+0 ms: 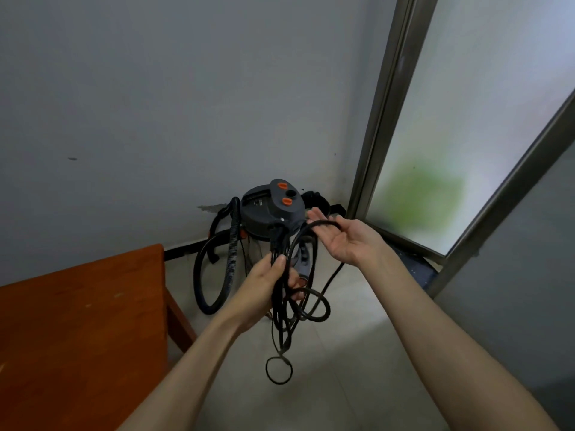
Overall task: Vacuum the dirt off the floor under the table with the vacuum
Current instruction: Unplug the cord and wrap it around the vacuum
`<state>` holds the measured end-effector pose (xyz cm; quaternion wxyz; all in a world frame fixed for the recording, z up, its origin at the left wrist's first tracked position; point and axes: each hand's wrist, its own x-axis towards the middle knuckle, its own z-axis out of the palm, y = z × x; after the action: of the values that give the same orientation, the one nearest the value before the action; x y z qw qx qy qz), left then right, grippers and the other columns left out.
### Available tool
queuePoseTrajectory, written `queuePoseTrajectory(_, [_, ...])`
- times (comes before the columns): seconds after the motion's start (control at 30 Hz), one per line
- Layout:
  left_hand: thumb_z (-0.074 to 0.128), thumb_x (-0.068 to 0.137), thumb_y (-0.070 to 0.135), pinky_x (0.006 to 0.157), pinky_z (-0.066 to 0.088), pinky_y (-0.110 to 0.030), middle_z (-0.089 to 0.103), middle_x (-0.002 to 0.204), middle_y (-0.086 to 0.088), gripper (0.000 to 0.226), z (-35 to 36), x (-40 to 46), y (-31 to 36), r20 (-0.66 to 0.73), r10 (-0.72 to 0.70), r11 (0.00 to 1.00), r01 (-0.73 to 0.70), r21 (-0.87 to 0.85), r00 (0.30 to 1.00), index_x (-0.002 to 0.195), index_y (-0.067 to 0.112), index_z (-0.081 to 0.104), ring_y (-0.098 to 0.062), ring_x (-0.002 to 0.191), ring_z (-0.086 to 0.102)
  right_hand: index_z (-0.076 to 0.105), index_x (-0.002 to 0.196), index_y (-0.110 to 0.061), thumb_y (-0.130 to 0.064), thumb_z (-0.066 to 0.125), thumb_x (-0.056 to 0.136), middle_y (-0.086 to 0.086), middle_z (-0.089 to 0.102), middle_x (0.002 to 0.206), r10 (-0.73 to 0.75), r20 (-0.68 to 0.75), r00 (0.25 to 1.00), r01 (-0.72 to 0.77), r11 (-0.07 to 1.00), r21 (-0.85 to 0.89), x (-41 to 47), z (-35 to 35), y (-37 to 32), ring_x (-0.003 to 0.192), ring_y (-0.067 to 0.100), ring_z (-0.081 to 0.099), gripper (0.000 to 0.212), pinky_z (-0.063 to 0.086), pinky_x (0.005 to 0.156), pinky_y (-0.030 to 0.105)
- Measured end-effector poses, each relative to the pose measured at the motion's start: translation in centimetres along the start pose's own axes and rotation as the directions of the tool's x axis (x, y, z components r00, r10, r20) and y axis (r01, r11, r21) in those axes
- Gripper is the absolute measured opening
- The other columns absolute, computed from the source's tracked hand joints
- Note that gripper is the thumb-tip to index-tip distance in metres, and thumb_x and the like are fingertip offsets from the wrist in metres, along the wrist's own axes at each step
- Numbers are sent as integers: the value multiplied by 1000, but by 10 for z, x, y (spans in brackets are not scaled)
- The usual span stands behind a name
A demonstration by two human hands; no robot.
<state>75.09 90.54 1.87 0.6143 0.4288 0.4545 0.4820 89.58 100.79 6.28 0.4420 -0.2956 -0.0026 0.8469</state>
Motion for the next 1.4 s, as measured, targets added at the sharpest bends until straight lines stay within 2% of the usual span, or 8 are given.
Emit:
queuePoseTrajectory(0.17, [34,101,11,66,47,-24,45,67,0,15,-12,3,-2,28,34,999,-35,24,999,88,12,42,-12,64,46,54,96,4,-31,41,102,19,71,72,-92,-63,994,55,899,-435,-1,-21,4,68,28,71,38,59,69,37])
queuePoseTrajectory(0.37, [37,99,3,73,48,-27,45,70,-2,9,-21,12,-5,-191,80,996,-87,-28,978,92,7,42,-13,66,47,61,91,-7,-68,44,85,5,61,75,-149,-101,984,-57,273,-960,-22,-41,47,69,17,61,65,55,69,29])
queuePoseTrajectory(0.5, [44,97,3,74,47,-30,52,74,-4,12,-16,16,-7,-281,123,991,-104,83,952,87,9,47,-15,71,52,64,109,-3,-61,55,85,7,61,86,-71,-163,984,-127,360,-924,-21,-46,70,76,17,62,63,57,66,28])
queuePoseTrajectory(0.73, [42,98,5,77,51,-34,50,73,-1,13,-13,17,2,-326,204,979,-201,43,923,88,11,47,-5,60,57,61,69,-7,-20,64,88,4,59,64,352,-262,899,-431,594,-679,-21,-61,80,54,13,55,23,48,50,20])
queuePoseTrajectory(0.83, [41,99,7,75,51,-34,51,74,-1,12,-16,17,4,-314,236,972,-217,95,920,89,12,46,-6,62,58,61,73,-8,-6,54,91,4,58,61,256,-236,937,-348,662,-664,-17,-56,67,57,14,54,19,50,54,23])
queuePoseTrajectory(1.03, [35,100,7,75,49,-34,49,70,-1,19,-22,15,20,-362,253,966,-258,34,897,86,14,45,-13,63,56,55,78,-7,0,54,92,6,59,70,-256,-60,965,-30,122,-992,-13,-62,41,71,18,59,15,54,73,33])
queuePoseTrajectory(1.13, [31,102,7,66,47,-29,44,69,0,19,-38,18,41,-367,202,948,-276,-161,908,87,13,41,-11,59,49,61,80,-10,-7,58,92,5,64,74,-235,-22,972,34,233,-972,-16,-86,31,84,20,63,13,47,88,35])
queuePoseTrajectory(1.4, [28,102,14,43,38,-17,39,57,4,24,-63,23,65,-246,95,802,-221,-555,965,79,13,36,-5,41,33,67,81,-9,-34,54,95,8,51,78,-144,104,984,119,96,-988,-7,-121,21,75,16,50,31,51,82,23])
